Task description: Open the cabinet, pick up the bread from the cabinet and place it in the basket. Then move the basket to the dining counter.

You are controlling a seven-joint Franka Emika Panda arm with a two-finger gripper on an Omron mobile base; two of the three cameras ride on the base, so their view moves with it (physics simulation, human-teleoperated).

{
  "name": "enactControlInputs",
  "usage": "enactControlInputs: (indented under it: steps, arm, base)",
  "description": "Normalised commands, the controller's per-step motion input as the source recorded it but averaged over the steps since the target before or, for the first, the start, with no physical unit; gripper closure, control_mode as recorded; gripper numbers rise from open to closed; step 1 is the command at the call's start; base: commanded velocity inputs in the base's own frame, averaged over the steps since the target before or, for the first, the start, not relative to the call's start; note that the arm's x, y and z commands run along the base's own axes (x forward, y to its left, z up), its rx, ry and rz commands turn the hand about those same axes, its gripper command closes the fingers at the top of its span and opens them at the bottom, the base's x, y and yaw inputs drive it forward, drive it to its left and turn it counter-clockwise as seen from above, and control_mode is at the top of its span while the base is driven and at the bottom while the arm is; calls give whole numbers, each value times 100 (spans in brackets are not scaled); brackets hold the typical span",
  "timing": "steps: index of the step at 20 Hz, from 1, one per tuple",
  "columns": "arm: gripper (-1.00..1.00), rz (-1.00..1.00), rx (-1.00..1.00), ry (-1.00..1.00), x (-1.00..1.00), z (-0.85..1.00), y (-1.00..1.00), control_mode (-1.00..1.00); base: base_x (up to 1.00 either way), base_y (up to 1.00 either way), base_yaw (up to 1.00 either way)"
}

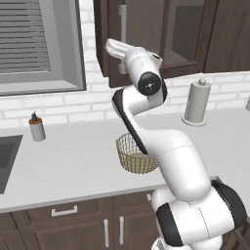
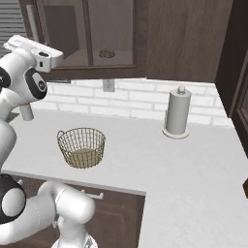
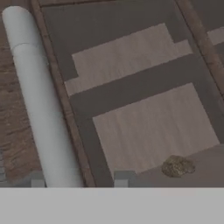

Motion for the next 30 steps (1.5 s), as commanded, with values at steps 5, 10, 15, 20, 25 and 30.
enactControlInputs:
  steps: [5, 10, 15, 20, 25, 30]
  arm:
    - [100, 0, 21, 5, -100, 0, -100, -100]
    - [100, -2, 26, 17, -100, 0, -100, -100]
    - [100, -1, 27, 16, -100, 0, -100, -100]
    - [100, 0, 26, 11, -100, 0, -100, -100]
    - [100, -3, 17, 5, -100, 0, -100, -100]
    - [100, 5, -4, -27, -100, -3, 32, -100]
  base:
    - [0, 0, 0]
    - [0, 0, 0]
    - [0, 0, 0]
    - [0, 0, 0]
    - [0, 0, 0]
    - [0, 0, 0]
